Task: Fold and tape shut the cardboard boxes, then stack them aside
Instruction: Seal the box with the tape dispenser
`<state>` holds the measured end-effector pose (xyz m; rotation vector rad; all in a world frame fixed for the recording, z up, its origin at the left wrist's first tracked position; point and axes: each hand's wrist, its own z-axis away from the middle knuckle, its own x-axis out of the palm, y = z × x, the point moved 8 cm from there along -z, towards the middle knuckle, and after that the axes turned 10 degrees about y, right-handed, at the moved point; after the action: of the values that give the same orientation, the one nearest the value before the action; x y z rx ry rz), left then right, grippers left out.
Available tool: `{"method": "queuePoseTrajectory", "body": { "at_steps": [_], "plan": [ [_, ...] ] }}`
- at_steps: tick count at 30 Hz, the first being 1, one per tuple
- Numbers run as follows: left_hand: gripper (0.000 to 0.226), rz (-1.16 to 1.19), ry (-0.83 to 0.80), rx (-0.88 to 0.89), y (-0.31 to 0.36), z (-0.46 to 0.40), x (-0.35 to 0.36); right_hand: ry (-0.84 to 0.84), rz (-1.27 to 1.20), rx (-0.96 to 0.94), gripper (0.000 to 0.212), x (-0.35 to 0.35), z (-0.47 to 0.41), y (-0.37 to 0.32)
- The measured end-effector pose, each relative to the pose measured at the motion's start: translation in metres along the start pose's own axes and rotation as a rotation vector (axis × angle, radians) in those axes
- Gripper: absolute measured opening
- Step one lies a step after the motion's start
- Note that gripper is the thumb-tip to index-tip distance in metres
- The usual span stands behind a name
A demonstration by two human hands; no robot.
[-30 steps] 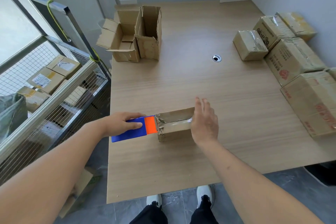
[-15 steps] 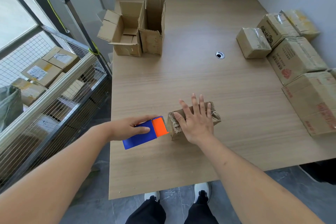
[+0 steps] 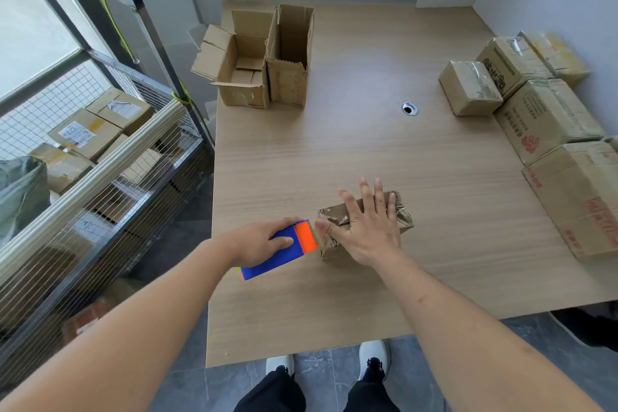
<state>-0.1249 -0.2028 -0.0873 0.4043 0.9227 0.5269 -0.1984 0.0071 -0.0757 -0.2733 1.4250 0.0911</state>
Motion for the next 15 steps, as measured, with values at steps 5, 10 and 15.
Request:
{"method": "queuePoseTrajectory", "body": {
  "at_steps": [5,10,15],
  "plan": [
    [0.050,-0.076,0.021,-0.023,0.021,-0.010,0.006,-0.001,0.020,0.026,0.095,-0.003,0.001,-0.005],
    [0.046,-0.211,-0.034,-0.060,0.037,-0.022,-0.004,-0.033,0.044,0.088,0.080,-0.007,0.004,-0.020],
    [0.042,-0.374,-0.067,-0.108,0.048,-0.026,-0.010,-0.048,0.101,0.240,0.073,-0.008,0.013,-0.035]
  ]
}}
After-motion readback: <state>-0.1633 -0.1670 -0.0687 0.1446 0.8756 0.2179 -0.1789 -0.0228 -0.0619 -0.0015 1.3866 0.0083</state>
